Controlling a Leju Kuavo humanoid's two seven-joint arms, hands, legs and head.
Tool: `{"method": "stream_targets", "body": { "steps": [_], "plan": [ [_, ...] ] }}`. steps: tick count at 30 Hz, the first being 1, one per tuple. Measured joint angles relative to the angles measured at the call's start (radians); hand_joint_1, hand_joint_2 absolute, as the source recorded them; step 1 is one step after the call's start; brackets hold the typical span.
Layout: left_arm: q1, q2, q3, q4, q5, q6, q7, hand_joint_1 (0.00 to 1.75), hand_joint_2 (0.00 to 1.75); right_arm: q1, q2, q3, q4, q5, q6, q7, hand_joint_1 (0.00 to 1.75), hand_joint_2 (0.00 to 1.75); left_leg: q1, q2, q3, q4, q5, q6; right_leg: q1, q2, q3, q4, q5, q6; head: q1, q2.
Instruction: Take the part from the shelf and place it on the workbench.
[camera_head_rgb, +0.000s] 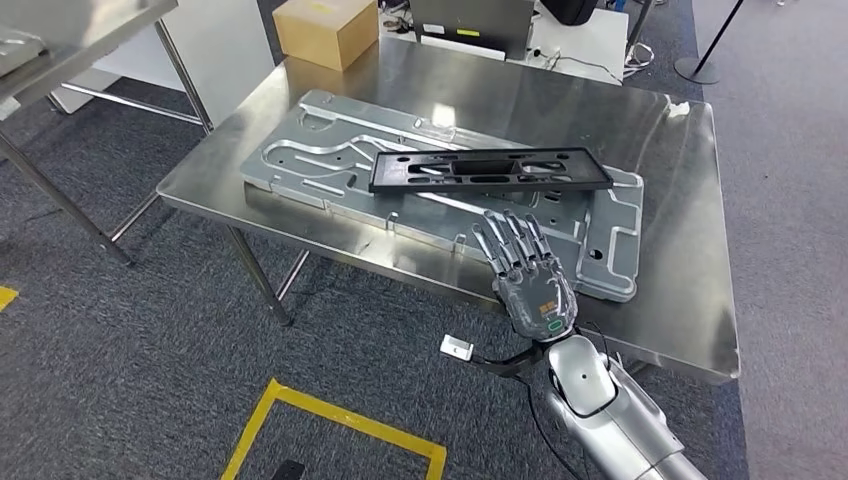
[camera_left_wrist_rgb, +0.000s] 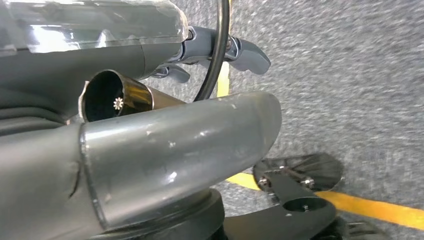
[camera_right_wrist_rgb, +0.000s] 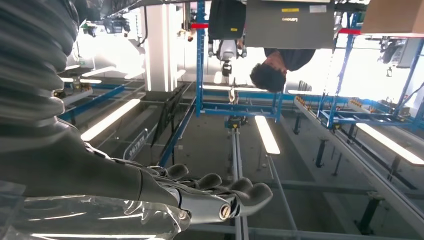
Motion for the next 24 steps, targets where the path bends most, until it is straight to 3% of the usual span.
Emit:
{"method": "stream_targets", "body": {
  "steps": [1,2,3,4,5,6,8,9,11,12,13,16,17,18,19,21,23,24],
  "plan": [
    [0.001,0.000,0.000,0.000,-0.001,0.000,0.000,0.00,0.00,0.002,0.000,-0.001,0.000,0.000,0.000,0.000,0.00,1.75,-0.001,0.000,-0.017,0.001,0.012,0.000,-0.001,0.000,-0.010,0.062,-0.036,0.003,0.000,0.000],
    [0.001,0.000,0.000,0.000,-0.002,-0.001,0.001,0.00,0.00,0.005,0.000,-0.001,0.001,0.000,0.000,-0.001,0.00,1.75,-0.001,0.000,-0.034,0.003,0.025,0.000,-0.001,0.000,-0.010,0.108,-0.048,0.005,0.000,0.000],
    [0.002,0.001,0.000,0.000,-0.004,-0.001,0.002,0.00,0.00,0.007,0.000,-0.002,0.001,0.000,0.000,-0.002,0.00,1.75,-0.001,0.000,-0.051,0.005,0.036,-0.002,-0.001,0.000,0.003,0.125,-0.036,0.006,0.000,0.000],
    [0.002,0.001,0.000,0.000,-0.006,-0.002,0.004,0.00,0.00,0.009,0.000,-0.004,0.001,0.000,0.000,-0.003,0.00,1.75,-0.001,0.000,-0.067,0.008,0.047,-0.004,-0.001,0.000,0.034,0.107,-0.011,0.005,0.000,0.000],
    [0.002,0.001,0.000,0.000,-0.007,-0.002,0.006,0.00,0.00,0.009,0.001,-0.006,0.001,0.000,0.000,-0.005,0.00,1.75,-0.001,0.000,-0.081,0.013,0.056,-0.006,-0.001,0.000,0.081,0.057,0.015,0.003,0.000,0.000],
    [0.002,0.001,0.000,0.000,-0.007,-0.002,0.007,0.00,0.00,0.008,0.001,-0.008,0.000,0.000,0.000,-0.006,0.00,1.75,-0.002,0.000,-0.093,0.018,0.064,-0.010,0.001,0.000,0.139,-0.018,0.021,-0.002,0.000,0.000],
    [0.001,0.001,0.000,0.000,-0.008,-0.002,0.009,0.00,0.00,0.006,0.002,-0.012,-0.003,0.000,0.000,-0.006,0.00,1.75,-0.004,0.000,-0.106,0.023,0.079,-0.021,0.007,0.000,0.225,-0.145,0.004,-0.013,-0.001,0.000],
    [0.001,0.001,0.000,0.000,-0.008,-0.002,0.010,0.00,0.00,0.005,0.002,-0.013,-0.004,0.000,0.000,-0.006,0.00,1.75,-0.005,0.000,-0.109,0.022,0.088,-0.027,0.010,0.000,0.241,-0.177,-0.007,-0.018,-0.001,0.000],
    [0.002,0.001,0.000,0.000,-0.009,-0.002,0.010,0.00,0.00,0.005,0.003,-0.014,-0.005,0.000,0.000,-0.005,0.00,0.87,-0.003,-0.001,-0.112,0.017,0.102,-0.040,0.010,-0.002,0.232,-0.188,0.006,-0.031,0.000,0.000],
    [0.002,0.001,0.000,0.000,-0.012,-0.001,0.011,0.00,0.00,0.005,0.003,-0.014,-0.005,0.000,0.000,-0.004,0.00,0.44,-0.003,-0.002,-0.119,0.024,0.090,-0.045,0.008,-0.004,0.223,-0.191,0.017,-0.039,0.000,0.000],
    [0.004,0.001,0.000,0.000,-0.014,-0.001,0.012,0.00,0.00,0.005,0.004,-0.015,-0.004,0.000,0.000,-0.005,0.00,0.00,-0.002,-0.003,-0.130,0.049,0.059,-0.050,0.005,-0.005,0.213,-0.195,0.030,-0.047,-0.001,0.000],
    [0.006,0.001,0.000,0.000,-0.021,0.001,0.014,0.00,0.00,0.009,0.012,-0.017,-0.001,0.000,0.000,-0.017,0.00,0.00,0.002,-0.005,-0.177,0.218,-0.077,-0.062,0.002,-0.007,0.176,-0.197,0.062,-0.056,-0.004,0.000],
    [0.006,0.002,0.000,0.000,-0.021,0.001,0.013,0.00,0.00,0.011,0.014,-0.018,0.001,-0.001,0.000,-0.021,0.00,0.00,0.003,-0.005,-0.186,0.273,-0.091,-0.065,0.002,-0.007,0.163,-0.195,0.072,-0.055,-0.004,0.000],
    [0.006,0.002,0.000,0.000,-0.021,0.001,0.012,0.00,0.00,0.013,0.016,-0.018,0.004,-0.002,0.000,-0.025,0.00,0.00,0.003,-0.005,-0.182,0.302,-0.083,-0.067,0.002,-0.008,0.151,-0.192,0.080,-0.053,-0.004,0.000],
    [0.006,0.002,0.000,0.000,-0.021,0.001,0.012,0.00,0.00,0.014,0.017,-0.018,0.006,-0.003,0.000,-0.027,0.00,0.00,0.004,-0.005,-0.160,0.295,-0.061,-0.068,0.001,-0.008,0.138,-0.188,0.088,-0.050,-0.004,0.000],
    [0.005,0.002,0.000,0.000,-0.021,0.001,0.011,0.00,0.00,0.015,0.018,-0.019,0.009,-0.004,0.000,-0.030,0.00,0.00,0.005,-0.005,-0.064,0.178,-0.028,-0.065,0.001,-0.009,0.117,-0.176,0.098,-0.043,-0.004,0.000],
    [0.004,0.003,0.000,0.000,-0.022,0.001,0.010,0.00,0.00,0.014,0.018,-0.021,0.010,-0.003,0.000,-0.026,0.00,0.00,0.003,-0.007,0.018,0.054,-0.039,-0.058,0.003,-0.009,0.102,-0.162,0.103,-0.034,-0.003,0.000],
    [0.003,0.003,0.000,0.000,-0.022,0.000,0.009,0.00,0.00,0.014,0.019,-0.022,0.011,-0.003,0.000,-0.021,0.00,0.00,0.002,-0.008,0.035,0.024,-0.051,-0.053,0.006,-0.009,0.096,-0.156,0.105,-0.029,-0.003,0.000]
  ]
}}
